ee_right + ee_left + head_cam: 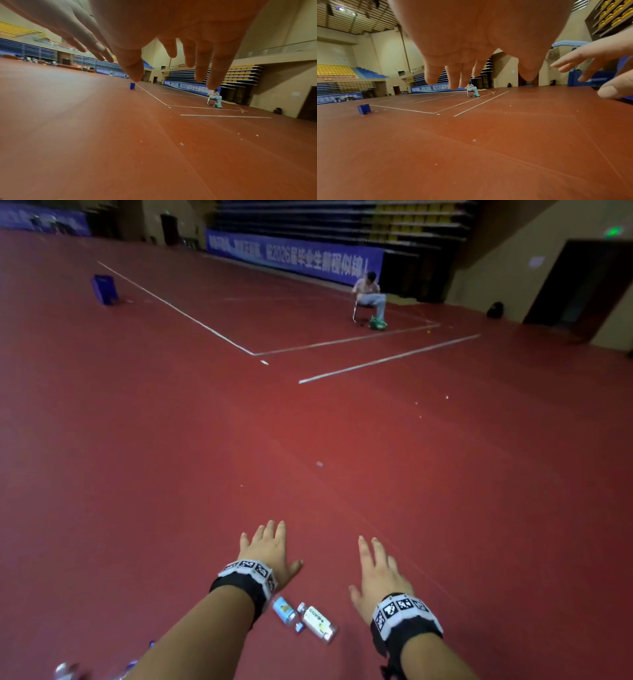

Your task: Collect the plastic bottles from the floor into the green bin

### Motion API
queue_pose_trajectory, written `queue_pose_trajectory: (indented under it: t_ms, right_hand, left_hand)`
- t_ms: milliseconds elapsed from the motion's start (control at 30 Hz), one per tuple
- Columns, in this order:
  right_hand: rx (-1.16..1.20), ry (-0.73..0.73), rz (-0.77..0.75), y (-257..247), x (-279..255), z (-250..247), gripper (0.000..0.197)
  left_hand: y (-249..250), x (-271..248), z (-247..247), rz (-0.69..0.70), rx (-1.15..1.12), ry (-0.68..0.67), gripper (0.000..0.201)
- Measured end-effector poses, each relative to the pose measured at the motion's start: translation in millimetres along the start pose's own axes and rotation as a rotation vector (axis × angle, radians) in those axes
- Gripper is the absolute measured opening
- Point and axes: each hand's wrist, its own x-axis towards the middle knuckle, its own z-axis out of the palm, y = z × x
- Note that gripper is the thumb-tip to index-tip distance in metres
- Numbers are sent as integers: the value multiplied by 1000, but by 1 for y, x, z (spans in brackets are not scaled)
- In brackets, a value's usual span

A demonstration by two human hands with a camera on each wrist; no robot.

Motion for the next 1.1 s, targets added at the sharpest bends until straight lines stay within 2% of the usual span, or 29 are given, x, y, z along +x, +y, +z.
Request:
queue_pose_trajectory:
  t_ms: [100, 200, 333, 467, 633, 767, 867, 967, 1100]
  right_hand:
    - [68, -117, 100, 6, 27, 24, 93]
    - [102, -177, 111, 16, 53, 52, 94]
    - [174, -281, 191, 39, 117, 93, 95]
    - [183, -393, 189, 60, 200, 158, 97]
    - [92, -533, 182, 85, 285, 279, 103]
    - [52, -631, 181, 101, 339, 409, 113]
    - [50, -706, 188, 112, 373, 521, 124]
    - [56, -784, 161, 117, 394, 625, 132]
    - [130, -792, 94, 115, 425, 718, 143]
  left_hand:
    - [-8, 43, 10, 30, 78, -115, 92]
    - [-13, 86, 21, 59, 141, -193, 93]
    - [-11, 161, 44, 60, 173, -281, 94]
    - [-20, 254, 101, -18, 167, -373, 98]
    - [-41, 359, 232, -8, 185, -523, 106]
    - [-72, 424, 362, 100, 264, -656, 115]
    - [-94, 467, 466, 168, 318, -664, 117]
    - [-116, 503, 557, 220, 370, -743, 122]
    - [-143, 537, 644, 314, 464, -745, 136]
